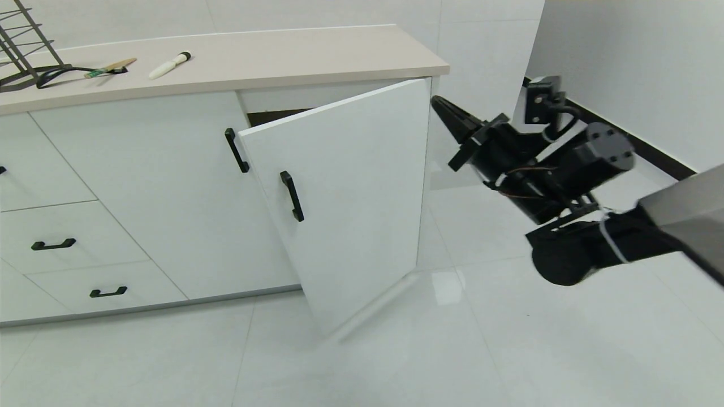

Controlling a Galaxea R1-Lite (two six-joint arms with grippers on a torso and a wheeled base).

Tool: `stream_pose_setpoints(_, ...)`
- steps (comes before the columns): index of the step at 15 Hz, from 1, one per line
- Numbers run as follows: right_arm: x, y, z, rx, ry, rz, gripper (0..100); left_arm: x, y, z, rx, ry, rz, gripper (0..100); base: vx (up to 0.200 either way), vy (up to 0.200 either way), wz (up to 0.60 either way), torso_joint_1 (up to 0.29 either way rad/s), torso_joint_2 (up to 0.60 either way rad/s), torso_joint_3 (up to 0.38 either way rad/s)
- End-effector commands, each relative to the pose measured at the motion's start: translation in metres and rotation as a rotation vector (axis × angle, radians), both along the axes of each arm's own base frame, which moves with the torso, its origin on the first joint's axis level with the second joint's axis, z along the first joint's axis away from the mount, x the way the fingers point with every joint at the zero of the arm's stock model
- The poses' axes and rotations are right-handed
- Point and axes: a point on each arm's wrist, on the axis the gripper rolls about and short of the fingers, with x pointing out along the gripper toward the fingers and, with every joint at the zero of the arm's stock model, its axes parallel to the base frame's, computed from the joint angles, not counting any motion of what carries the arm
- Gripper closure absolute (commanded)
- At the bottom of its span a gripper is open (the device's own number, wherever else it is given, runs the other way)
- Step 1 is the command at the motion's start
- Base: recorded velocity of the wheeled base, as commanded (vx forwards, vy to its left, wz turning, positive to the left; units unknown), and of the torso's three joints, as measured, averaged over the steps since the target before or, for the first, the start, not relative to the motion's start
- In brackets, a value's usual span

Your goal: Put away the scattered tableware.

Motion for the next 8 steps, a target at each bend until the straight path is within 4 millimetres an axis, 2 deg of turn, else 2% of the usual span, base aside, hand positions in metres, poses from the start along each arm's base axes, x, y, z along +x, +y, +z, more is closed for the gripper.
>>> stream_pose_setpoints(1,-0.131,-0.125,0.036,-0.161,-0.113,-0.165,100,0.000,0.000,0.000,0.001,0.000,0.001,0,0.000,0.000,0.00,0.000,0.00,0.000)
stream_pose_setpoints(2,-0.150,-0.138,0.033,-0.197,-0.133,-0.188,100,0.000,0.000,0.000,0.001,0.000,0.001,0,0.000,0.000,0.00,0.000,0.00,0.000)
stream_pose_setpoints(3,-0.198,-0.157,0.024,-0.234,-0.168,-0.232,100,0.000,0.000,0.000,0.001,0.000,-0.001,0,0.000,0.000,0.00,0.000,0.00,0.000)
stream_pose_setpoints(4,-0.215,-0.160,0.021,-0.232,-0.179,-0.244,100,0.000,0.000,0.000,0.001,0.000,-0.001,0,0.000,0.000,0.00,0.000,0.00,0.000)
stream_pose_setpoints(5,-0.256,-0.169,0.011,-0.228,-0.219,-0.281,100,0.000,0.000,0.000,0.001,0.000,-0.001,0,0.000,0.000,0.00,0.000,0.00,0.000)
stream_pose_setpoints(6,-0.275,-0.173,0.002,-0.229,-0.230,-0.324,100,0.000,0.000,0.000,0.000,0.000,-0.001,0,0.000,0.000,0.00,0.000,0.00,0.000)
stream_pose_setpoints(7,-0.282,-0.175,-0.004,-0.231,-0.226,-0.342,100,0.000,0.000,0.000,-0.002,0.000,-0.001,0,0.000,0.000,0.00,0.000,0.00,0.000)
stream_pose_setpoints(8,-0.306,-0.177,-0.026,-0.236,-0.216,-0.385,100,0.000,0.000,0.000,-0.002,0.000,-0.002,0,0.000,0.000,0.00,0.000,0.00,0.000)
